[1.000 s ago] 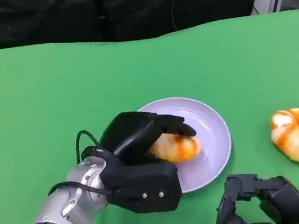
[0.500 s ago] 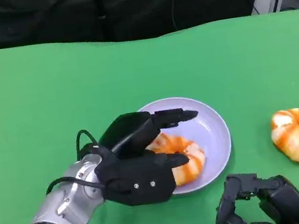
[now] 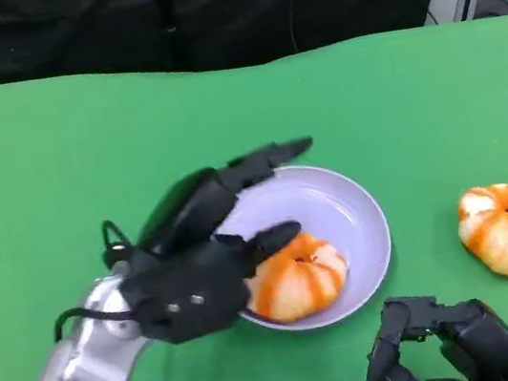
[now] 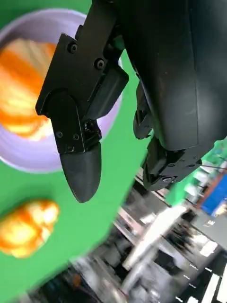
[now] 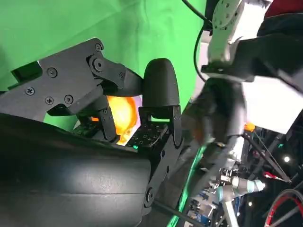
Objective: Grasp the bread from the table and place it into the plate.
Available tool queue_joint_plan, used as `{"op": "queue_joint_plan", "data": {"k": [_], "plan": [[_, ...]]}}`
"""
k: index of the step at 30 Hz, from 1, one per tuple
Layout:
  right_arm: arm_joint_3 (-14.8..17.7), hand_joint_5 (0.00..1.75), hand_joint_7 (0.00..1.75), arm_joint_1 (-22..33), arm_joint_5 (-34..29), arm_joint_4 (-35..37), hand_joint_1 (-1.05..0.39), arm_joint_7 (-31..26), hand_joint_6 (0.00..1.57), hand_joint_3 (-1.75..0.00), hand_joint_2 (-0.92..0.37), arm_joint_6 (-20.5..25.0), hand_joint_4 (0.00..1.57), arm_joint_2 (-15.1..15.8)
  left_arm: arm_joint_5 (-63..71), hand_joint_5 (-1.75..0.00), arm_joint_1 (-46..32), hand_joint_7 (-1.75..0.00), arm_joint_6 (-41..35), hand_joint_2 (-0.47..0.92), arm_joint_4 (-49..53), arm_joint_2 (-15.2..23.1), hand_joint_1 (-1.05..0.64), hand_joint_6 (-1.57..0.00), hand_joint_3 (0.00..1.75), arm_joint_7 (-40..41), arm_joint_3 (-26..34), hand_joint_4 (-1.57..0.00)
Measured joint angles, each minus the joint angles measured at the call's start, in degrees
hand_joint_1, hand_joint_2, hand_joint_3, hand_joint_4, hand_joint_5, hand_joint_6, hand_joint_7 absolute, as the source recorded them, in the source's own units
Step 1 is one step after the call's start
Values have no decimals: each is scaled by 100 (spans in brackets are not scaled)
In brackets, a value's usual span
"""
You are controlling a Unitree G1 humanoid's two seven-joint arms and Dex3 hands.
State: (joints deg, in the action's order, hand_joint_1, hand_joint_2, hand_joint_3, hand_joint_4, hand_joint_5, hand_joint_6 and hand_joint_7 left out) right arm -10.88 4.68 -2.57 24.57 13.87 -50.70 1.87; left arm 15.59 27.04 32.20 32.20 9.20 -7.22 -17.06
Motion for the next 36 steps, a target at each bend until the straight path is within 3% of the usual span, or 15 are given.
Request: {"op": "queue_joint_plan", "data": {"k": [17,36], "plan": [[2,158,131,-11,35,24,-23,42,80,-84,-66,0,80,2,-2463,-3,-1249,-1,-316,92,-1615,-295,-86,-44,58,-1125,1001,-54],[12,160,131,77,37,-152,-21,54,80,-85,-64,137,79,60,-3184,-3,-3029,-1,-150,92,-2461,-586,-83,-47,52,-1482,1519,-63]]}}
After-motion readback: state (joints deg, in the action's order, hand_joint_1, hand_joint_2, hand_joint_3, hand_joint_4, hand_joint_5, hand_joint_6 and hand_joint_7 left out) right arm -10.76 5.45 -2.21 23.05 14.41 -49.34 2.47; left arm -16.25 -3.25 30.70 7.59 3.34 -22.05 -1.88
